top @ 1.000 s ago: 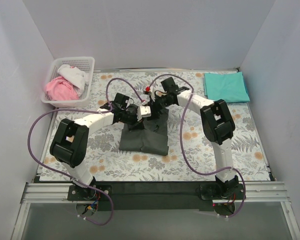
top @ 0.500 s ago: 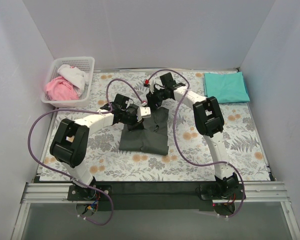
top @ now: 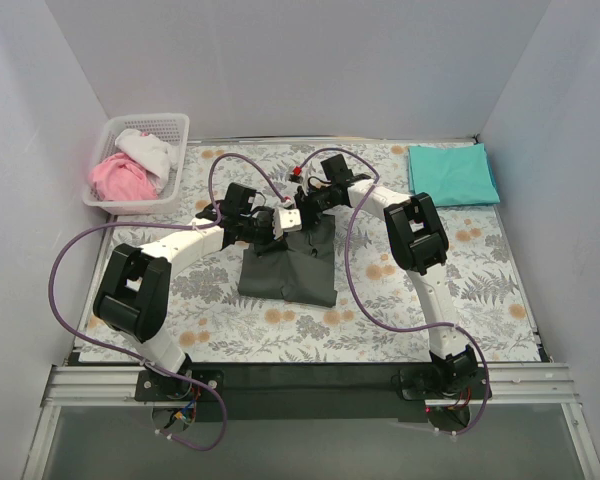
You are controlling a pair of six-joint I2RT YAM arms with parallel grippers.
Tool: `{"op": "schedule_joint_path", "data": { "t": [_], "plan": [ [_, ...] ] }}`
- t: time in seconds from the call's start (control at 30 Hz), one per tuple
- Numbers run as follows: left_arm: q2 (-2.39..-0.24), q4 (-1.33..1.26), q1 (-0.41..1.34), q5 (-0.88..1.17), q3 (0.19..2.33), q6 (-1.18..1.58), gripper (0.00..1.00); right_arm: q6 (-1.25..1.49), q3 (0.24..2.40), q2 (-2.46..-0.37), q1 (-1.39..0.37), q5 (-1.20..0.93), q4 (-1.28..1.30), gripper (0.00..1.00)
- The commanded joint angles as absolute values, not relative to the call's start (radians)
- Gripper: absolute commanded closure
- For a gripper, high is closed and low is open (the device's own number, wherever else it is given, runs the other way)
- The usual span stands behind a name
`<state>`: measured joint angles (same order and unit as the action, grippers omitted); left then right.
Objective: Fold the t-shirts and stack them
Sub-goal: Fold the tshirt
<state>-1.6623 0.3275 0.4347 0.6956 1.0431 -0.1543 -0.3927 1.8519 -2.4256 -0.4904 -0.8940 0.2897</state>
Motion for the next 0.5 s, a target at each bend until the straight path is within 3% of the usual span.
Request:
{"op": "schedule_joint_path", "data": {
  "t": [0.0,0.47],
  "plan": [
    [-1.609,0.273,0.428,0.686,1.083,-0.187,1.00,-0.380,1.806,-2.418,-0.497,-0.920,0.359,0.71],
    [-1.716,0.028,0.390,0.617,1.071,-0.192,1.00,-0.390,1.841,-2.411,-0.497,-0.930,0.383,0.70]
  ]
}}
